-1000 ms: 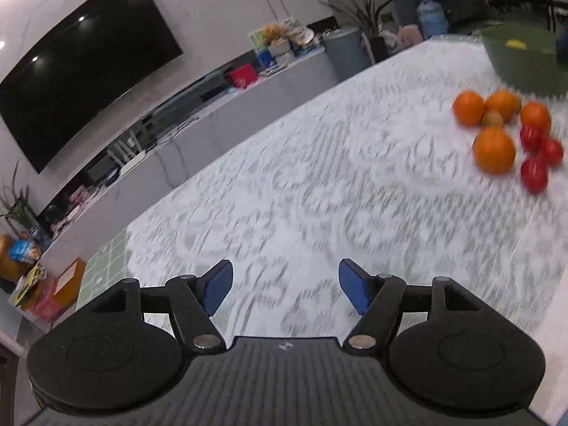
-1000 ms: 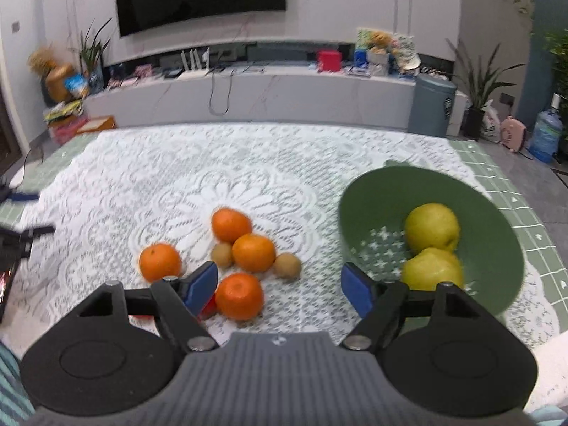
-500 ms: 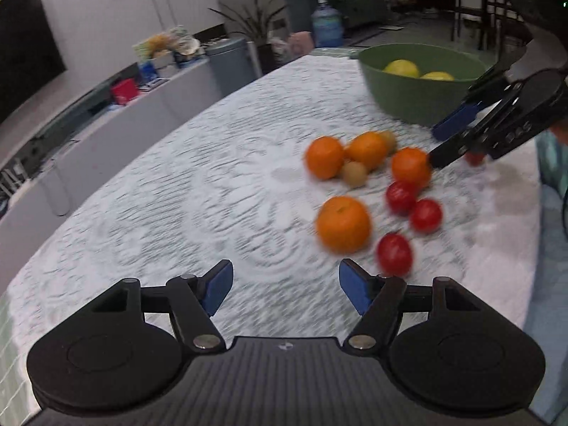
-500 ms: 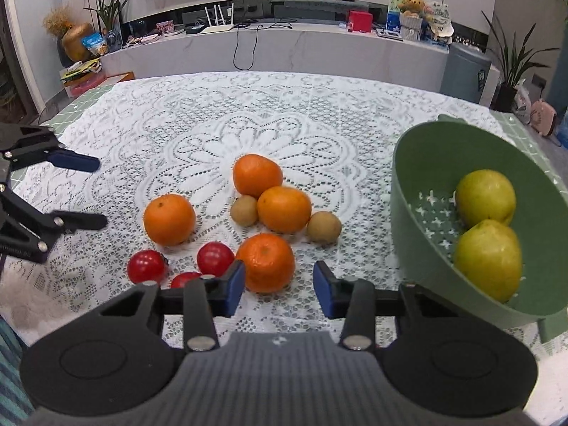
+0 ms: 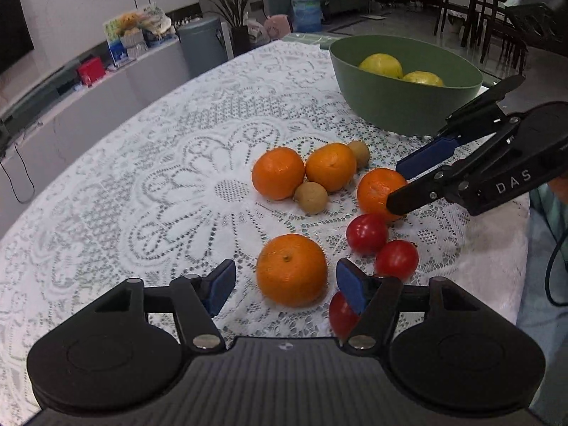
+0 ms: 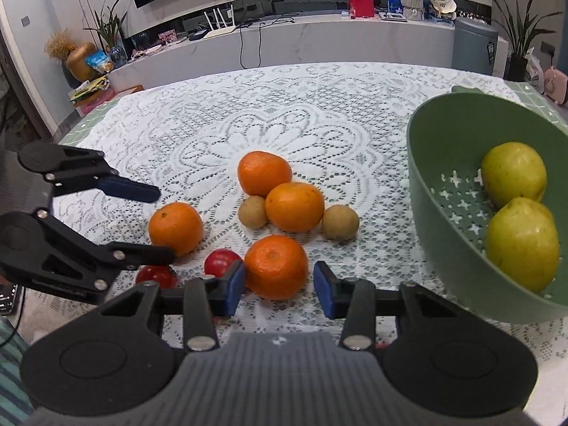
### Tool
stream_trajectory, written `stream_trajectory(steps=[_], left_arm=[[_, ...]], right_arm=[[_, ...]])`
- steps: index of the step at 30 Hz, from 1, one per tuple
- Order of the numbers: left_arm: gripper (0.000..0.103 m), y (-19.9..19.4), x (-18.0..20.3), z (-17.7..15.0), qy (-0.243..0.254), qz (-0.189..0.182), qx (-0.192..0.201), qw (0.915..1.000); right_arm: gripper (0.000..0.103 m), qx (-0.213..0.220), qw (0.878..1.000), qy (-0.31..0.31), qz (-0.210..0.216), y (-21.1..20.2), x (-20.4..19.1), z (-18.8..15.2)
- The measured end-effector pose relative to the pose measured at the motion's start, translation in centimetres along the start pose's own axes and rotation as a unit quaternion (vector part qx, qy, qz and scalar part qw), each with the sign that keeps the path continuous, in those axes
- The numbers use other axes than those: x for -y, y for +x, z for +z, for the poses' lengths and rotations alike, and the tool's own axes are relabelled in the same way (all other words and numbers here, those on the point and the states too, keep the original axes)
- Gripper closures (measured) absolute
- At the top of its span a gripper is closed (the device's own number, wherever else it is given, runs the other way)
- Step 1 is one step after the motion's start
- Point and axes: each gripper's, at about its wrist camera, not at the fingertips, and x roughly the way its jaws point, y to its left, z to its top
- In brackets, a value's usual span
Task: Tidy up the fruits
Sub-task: 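Grasp an orange with the right tool while the left tool grasps another orange, then carry both oranges into the colander beside the pears and open both tools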
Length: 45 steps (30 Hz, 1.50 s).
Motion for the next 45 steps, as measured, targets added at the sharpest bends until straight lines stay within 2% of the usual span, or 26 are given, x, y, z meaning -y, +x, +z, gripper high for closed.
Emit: stream_trajectory(steps=[6,11,17,26,34,40,45], left_arm=[[0.035,0.6,-0.1,0.4,-0.002,-0.005,-0.019,0.9998],[0.039,1.3,-0.4,0.6,-0.023,-0.015,-0.032,0.9991],[0.049,1.6,-0.4,0.7,-0.031,-0.015,-0.040,0.9986],[0.051,0.6,0.8,1.5,-0.020,0.015,-0.042,0.9988],[0.051,-3.0,2.9,5.1,-0.004,0.034,-0.014,0.9993],[0.051,-4.5,5.3,8.8,0.020,0.019,0.012,0.9996],[0.051,-4.2,7.6,12.0,0.046,0.008,0.029,0.9985]], right_arm=[[0.061,0.002,1.000,0.008,0.009,0.5,0.2,0.0],[0.061,-0.002,0.999,0.025,0.021,1.0,0.8,0.0],[0.062,0.000,0.999,0.026,0.023,1.1,0.9,0.0],[0.063,0.026,0.999,0.010,0.019,-1.0,0.6,0.1],[0.063,0.068,0.997,-0.003,0.022,-5.6,1.1,0.7],[0.063,0.095,0.995,-0.013,0.015,-9.2,2.7,1.5],[0.064,0.108,0.994,-0.022,-0.006,-11.8,4.8,2.3]])
